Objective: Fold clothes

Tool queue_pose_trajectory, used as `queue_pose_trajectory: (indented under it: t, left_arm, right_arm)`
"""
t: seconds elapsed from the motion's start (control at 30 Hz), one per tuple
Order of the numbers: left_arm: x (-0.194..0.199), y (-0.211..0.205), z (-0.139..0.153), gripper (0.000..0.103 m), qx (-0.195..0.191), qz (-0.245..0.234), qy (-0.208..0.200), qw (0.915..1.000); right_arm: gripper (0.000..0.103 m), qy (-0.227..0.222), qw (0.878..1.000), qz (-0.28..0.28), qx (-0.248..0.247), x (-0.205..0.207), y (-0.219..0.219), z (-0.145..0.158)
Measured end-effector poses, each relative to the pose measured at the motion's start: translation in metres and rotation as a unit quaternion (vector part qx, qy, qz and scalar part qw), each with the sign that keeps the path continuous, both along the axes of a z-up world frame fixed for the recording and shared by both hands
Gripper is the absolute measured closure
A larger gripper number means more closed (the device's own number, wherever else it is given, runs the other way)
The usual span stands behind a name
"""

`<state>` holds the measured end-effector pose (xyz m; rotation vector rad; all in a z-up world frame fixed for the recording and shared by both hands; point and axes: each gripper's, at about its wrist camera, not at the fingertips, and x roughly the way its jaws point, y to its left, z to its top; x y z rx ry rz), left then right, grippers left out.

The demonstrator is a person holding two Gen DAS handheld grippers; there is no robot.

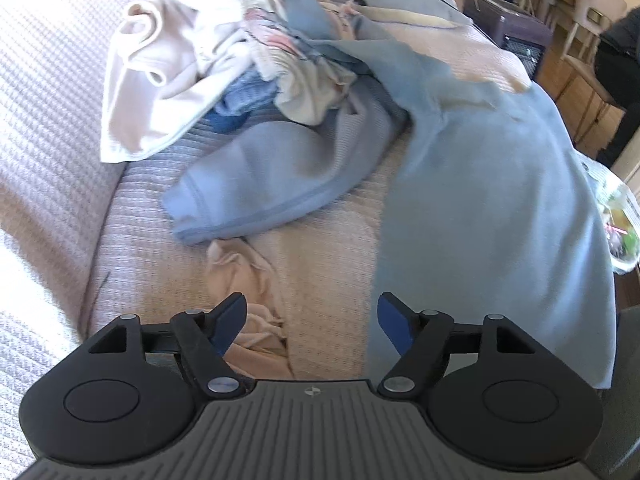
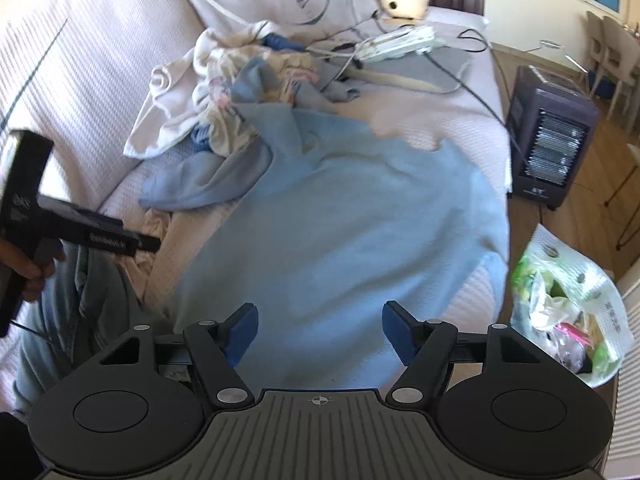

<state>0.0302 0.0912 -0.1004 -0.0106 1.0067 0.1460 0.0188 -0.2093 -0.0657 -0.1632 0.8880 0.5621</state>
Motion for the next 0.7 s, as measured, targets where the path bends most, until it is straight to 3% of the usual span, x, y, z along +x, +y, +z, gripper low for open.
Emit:
queue_pose_trajectory:
  t: [0.23,0.47,0.63,0.7]
  left_arm:
    - [-0.001,0.017,0.01,0.027,-0.013,0.025,-0.013,0.9995]
    - [-0.002,0.025,0.017,0.026,-0.011,0.042,-0.021,0.9988]
    - [0.004,0.021,0.025,0.026,-0.022,0.03,-0.017,0.9991]
    - [0.007,0.019,0.036,0.026,-0.026,0.01,-0.038,0.9989]
  right_arm:
    - [0.032,0.027,0.999,0.009,0.021,0.002,0.018,-0.019]
    - [0.032,0.039,0.998,-0.027,0.046,0.011,0.018,-0.033]
    - [0.032,0.033,0.997,-0.051,0.054,0.021,0.016,-0.036]
    - [0.032,0.03,0.998,-0.041,0.048,0.021,0.019,-0.037]
